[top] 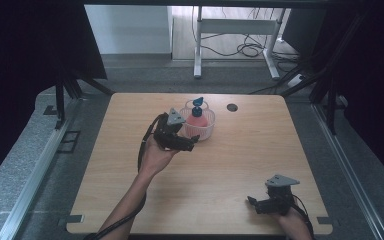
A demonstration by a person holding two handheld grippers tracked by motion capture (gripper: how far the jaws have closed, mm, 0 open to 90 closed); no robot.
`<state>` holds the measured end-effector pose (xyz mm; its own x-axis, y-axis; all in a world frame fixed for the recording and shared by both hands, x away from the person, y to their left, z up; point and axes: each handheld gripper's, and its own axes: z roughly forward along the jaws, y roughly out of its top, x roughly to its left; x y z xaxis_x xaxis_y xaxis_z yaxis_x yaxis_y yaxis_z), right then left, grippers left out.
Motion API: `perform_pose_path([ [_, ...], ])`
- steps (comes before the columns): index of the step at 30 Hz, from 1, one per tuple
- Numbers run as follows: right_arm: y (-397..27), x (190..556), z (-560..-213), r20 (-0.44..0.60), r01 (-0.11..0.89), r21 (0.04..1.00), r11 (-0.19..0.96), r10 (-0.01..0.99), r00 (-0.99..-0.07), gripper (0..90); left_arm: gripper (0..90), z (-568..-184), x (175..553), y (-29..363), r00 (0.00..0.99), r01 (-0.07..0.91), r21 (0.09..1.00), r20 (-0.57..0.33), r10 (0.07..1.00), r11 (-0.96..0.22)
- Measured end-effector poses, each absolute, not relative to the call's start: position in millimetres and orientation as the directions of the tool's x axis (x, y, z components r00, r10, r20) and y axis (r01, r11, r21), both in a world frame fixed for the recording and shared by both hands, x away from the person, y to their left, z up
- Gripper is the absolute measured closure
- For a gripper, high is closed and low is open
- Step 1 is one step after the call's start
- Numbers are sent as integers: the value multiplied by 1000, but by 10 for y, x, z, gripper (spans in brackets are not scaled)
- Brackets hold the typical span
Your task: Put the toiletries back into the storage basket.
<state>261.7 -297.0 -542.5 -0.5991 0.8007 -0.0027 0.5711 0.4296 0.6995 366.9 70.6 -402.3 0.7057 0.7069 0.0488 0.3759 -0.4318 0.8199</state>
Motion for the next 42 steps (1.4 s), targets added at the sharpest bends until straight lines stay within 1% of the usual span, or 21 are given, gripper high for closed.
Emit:
perform_pose_path([
  [24,-2969,2617,-5425,-3,571,699,430,801,-599,0,100,-4089,3273,1025,706,372,820,54,706,-435],
  [42,-2969,2617,-5426,-4,570,700,430,800,-600,0,101,-4236,2991,1313,684,385,835,28,729,-393],
])
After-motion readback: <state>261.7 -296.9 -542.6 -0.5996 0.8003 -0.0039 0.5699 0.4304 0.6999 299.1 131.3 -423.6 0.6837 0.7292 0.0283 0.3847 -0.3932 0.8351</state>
